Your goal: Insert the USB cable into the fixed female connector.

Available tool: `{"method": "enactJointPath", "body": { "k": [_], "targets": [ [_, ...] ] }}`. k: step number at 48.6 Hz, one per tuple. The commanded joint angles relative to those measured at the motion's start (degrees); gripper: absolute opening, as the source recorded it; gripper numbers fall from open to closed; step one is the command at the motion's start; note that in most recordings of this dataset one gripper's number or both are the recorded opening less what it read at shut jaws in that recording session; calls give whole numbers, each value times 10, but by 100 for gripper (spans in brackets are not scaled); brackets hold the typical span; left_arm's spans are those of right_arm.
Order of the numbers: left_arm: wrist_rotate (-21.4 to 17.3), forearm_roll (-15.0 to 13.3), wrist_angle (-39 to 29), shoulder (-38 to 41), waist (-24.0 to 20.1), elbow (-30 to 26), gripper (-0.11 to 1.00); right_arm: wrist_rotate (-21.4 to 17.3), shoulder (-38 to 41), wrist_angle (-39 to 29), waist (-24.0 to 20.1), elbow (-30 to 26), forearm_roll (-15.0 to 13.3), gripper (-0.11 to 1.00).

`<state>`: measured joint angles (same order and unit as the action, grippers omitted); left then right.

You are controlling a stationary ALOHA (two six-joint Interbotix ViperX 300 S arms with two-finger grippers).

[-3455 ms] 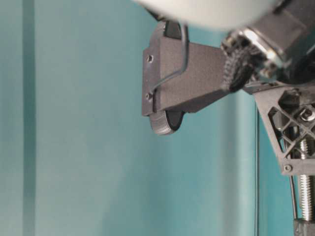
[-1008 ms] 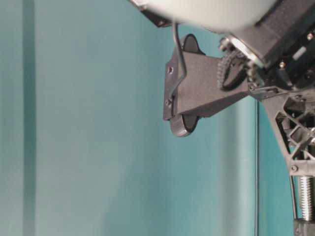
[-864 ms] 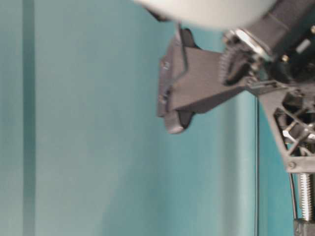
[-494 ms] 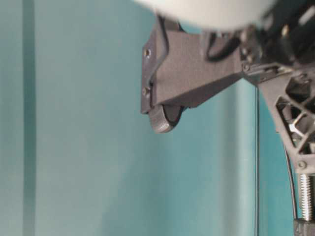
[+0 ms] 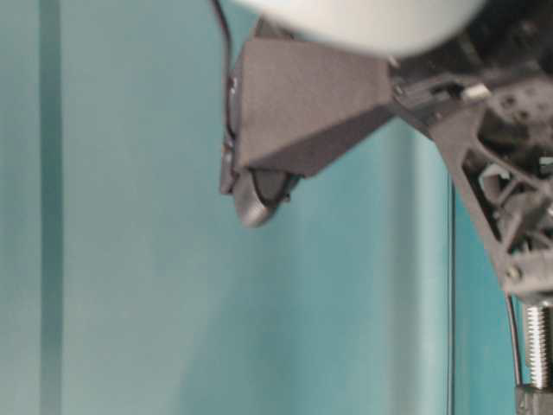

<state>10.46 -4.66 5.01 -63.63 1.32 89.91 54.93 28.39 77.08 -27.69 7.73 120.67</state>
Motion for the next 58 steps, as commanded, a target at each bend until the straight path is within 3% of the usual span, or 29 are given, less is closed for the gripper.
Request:
{"method": "enactJointPath", "body": {
  "k": [1,9,29,58],
  "targets": [
    [6,1,3,4,-1,-7,97,8,-47,-17,-2,15,-4,56],
    [6,1,3,4,-1,-7,97,19,-91,-64,-2,66,-14,57],
    [6,1,2,3,-1,-6,97,15,-229,-171,-2,237,-110,56],
    [6,1,3,4,-1,-7,97,22,-502,-291,-2,488,-198,56]
  ]
}}
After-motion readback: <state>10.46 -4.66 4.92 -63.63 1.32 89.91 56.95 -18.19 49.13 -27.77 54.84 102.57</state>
